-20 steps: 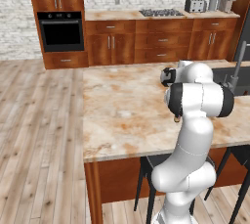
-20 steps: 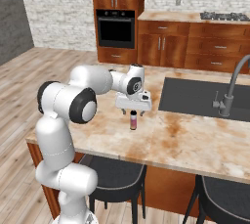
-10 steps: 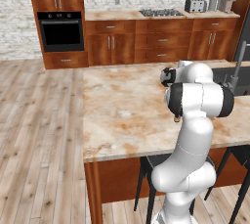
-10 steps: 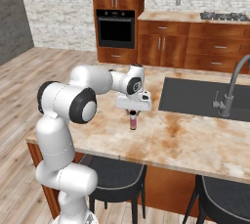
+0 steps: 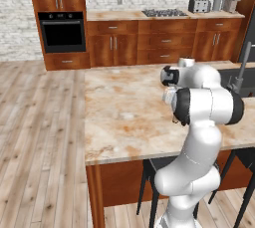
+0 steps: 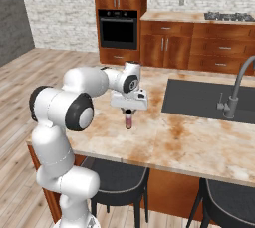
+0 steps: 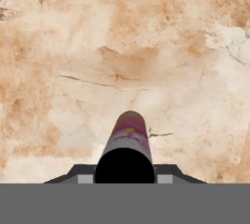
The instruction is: Place the large bottle from the dining counter next to the other large bottle outside the sink, and place the small bottle from the dining counter next to the other small bottle inside the sink.
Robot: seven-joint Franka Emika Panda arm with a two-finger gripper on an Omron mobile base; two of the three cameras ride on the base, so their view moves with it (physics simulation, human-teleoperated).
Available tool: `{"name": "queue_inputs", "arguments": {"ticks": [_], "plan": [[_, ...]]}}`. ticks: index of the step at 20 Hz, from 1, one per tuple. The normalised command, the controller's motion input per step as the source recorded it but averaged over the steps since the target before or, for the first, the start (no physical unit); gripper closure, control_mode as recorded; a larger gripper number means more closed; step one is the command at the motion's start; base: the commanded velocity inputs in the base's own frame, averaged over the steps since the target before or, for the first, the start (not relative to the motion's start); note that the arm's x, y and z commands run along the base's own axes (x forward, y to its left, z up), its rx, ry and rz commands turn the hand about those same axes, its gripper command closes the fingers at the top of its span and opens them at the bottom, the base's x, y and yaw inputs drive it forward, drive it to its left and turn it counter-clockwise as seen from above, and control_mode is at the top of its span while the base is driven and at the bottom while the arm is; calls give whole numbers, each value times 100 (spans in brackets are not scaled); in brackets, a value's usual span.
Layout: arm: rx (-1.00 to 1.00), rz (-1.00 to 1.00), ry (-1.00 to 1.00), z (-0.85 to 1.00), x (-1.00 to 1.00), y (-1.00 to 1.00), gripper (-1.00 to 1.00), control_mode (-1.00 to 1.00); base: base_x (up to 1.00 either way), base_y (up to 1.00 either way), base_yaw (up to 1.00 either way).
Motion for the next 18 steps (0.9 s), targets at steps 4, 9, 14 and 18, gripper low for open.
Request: {"name": "queue_inputs", "arguments": {"ticks": [4,9,14,18], "plan": [[0,3,-3,39,-59,56,100,-100,0,0,0],[0,3,-1,51,-67,33,100,-100,0,0,0],[0,2,0,78,-48,9,100,-100,0,0,0],[0,1,-1,41,-65,0,100,-100,0,0,0]]}}
